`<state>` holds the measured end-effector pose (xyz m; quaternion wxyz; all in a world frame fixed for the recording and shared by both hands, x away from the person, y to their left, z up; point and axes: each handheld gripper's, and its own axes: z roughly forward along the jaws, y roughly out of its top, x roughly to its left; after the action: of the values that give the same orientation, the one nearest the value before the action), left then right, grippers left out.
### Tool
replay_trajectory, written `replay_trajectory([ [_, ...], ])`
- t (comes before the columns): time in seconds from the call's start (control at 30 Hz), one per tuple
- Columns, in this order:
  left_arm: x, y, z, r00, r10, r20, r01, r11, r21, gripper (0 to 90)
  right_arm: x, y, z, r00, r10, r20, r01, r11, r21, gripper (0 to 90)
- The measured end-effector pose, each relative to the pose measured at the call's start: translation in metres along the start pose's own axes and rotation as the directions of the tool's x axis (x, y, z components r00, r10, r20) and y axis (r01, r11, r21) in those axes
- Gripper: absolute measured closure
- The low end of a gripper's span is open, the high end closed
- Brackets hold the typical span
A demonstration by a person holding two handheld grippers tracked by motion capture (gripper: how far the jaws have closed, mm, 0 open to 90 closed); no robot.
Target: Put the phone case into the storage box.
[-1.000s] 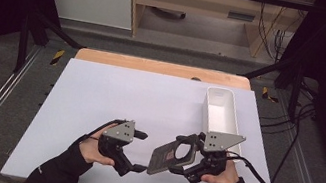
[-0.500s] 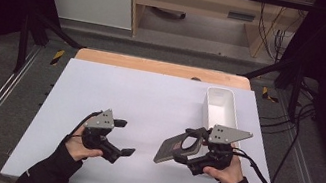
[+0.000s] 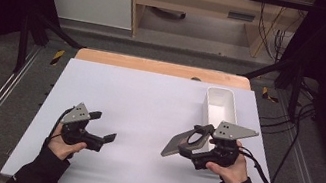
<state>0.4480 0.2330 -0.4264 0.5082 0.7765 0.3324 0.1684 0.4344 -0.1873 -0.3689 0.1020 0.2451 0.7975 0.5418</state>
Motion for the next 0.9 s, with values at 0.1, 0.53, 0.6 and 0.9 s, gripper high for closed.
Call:
replay_trajectory([
  [0.1, 0.005, -0.004, -0.005, 0.9995, -0.015, -0.027, 0.014, 0.9998, -0.015, 1.9, -0.001, 0.003, -0.004, 0.9996, 0.011, 0.026, -0.011, 0.9999, -0.006, 12.0],
  [0.53, 0.017, -0.013, -0.011, 0.9960, -0.042, -0.079, 0.040, 0.9989, -0.025, 1.2, -0.006, 0.031, -0.024, 0.9795, 0.051, 0.195, -0.049, 0.9986, -0.019, 12.0],
  [0.6, 0.019, -0.013, -0.012, 0.9954, -0.050, -0.082, 0.048, 0.9984, -0.031, 1.2, -0.008, 0.035, -0.027, 0.9748, 0.061, 0.215, -0.058, 0.9981, -0.022, 12.0],
  [0.9, 0.022, -0.018, -0.014, 0.9939, -0.068, -0.087, 0.067, 0.9975, -0.023, 0.6, -0.018, 0.053, -0.037, 0.9441, 0.112, 0.310, -0.112, 0.9935, -0.018, 12.0],
])
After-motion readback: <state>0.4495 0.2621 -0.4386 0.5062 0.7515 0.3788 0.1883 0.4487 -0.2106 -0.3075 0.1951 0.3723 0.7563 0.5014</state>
